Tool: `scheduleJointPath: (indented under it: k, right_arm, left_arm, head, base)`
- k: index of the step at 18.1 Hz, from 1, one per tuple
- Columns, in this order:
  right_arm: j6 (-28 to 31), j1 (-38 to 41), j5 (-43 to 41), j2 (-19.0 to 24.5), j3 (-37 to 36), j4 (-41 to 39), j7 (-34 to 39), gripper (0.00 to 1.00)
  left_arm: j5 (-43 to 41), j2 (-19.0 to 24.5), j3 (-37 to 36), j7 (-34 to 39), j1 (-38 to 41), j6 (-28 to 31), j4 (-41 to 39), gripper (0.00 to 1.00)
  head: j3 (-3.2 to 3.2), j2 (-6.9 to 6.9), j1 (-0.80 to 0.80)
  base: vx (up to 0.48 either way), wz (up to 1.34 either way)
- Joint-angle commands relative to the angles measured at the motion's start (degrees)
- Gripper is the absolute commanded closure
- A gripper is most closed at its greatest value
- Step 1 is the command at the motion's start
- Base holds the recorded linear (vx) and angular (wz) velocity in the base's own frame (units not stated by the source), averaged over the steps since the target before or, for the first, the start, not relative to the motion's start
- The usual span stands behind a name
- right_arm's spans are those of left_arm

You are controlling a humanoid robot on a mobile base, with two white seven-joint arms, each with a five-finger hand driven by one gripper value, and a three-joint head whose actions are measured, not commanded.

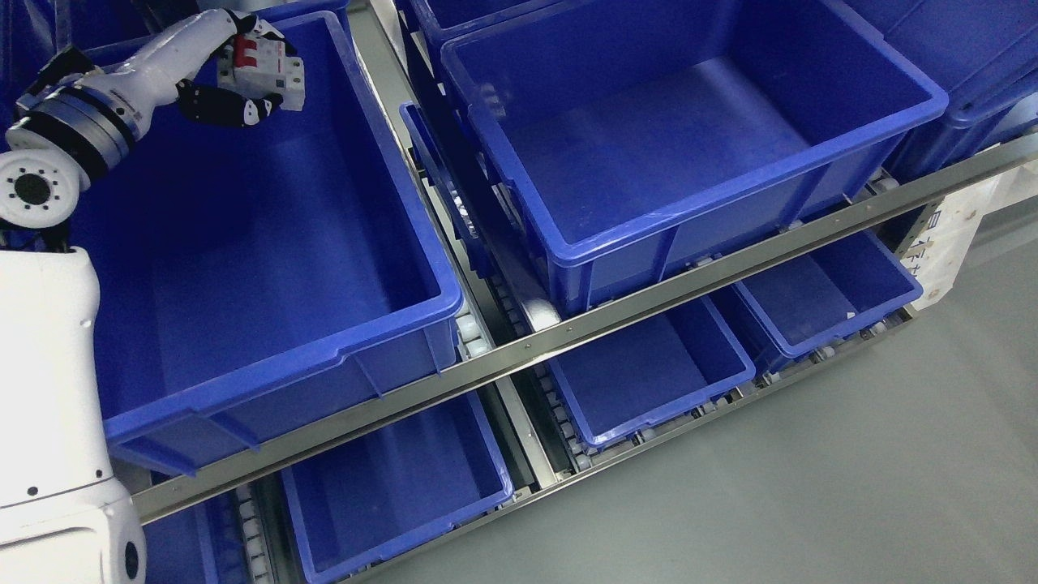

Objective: Place circuit breaker on shelf
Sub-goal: 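Move the left hand over the nearest upper blue bin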

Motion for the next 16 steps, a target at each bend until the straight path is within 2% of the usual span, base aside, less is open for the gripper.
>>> scheduleJointPath:
  k: [1,5,9,11,14,16]
  right_arm:
    - [-0.03,0.00,0.00,-1.00,0.00,0.00,0.03,0.00]
    - [-0.03,0.00,0.00,-1.00,0.00,0.00,0.03,0.00]
    - [-0.03,0.00,0.00,-1.00,0.00,0.00,0.03,0.00]
    - [-0.03,0.00,0.00,-1.00,0.00,0.00,0.03,0.00]
    - [-0.03,0.00,0.00,-1.00,0.00,0.00,0.03,0.00]
    - [-0.03,0.00,0.00,-1.00,0.00,0.00,0.03,0.00]
  left_arm:
    - [-2.55,0.87,-8.25,0.02,-2.06,0.15,19.82,0.87]
    - [-2.47,1.05,-7.63,0.10,1.72,-0.11,19.21,0.85]
    - [-2.56,0.69,-7.63,0.89,2.08,-0.02,19.56,0.84]
    - [-2.56,0.69,-7.54,2.56,2.08,-0.02,19.91,0.79]
    - [-2.56,0.43,-7.46,4.75,1.72,0.15,20.17,0.62]
    - [-2.56,0.69,-7.46,5.38,1.64,0.33,20.17,0.58]
  head:
    - [0.00,0.00,0.00]
    - [0.00,0.00,0.00]
    - [0.00,-0.01,0.00]
    - [0.00,0.00,0.00]
    - [0.00,-0.01,0.00]
    - [0.00,-0.01,0.00]
  base:
    - [0.064,0.00]
    - [0.051,0.00]
    - [0.012,0.01]
    - [0.000,0.00]
    - [0.000,0.00]
    - [0.000,0.00]
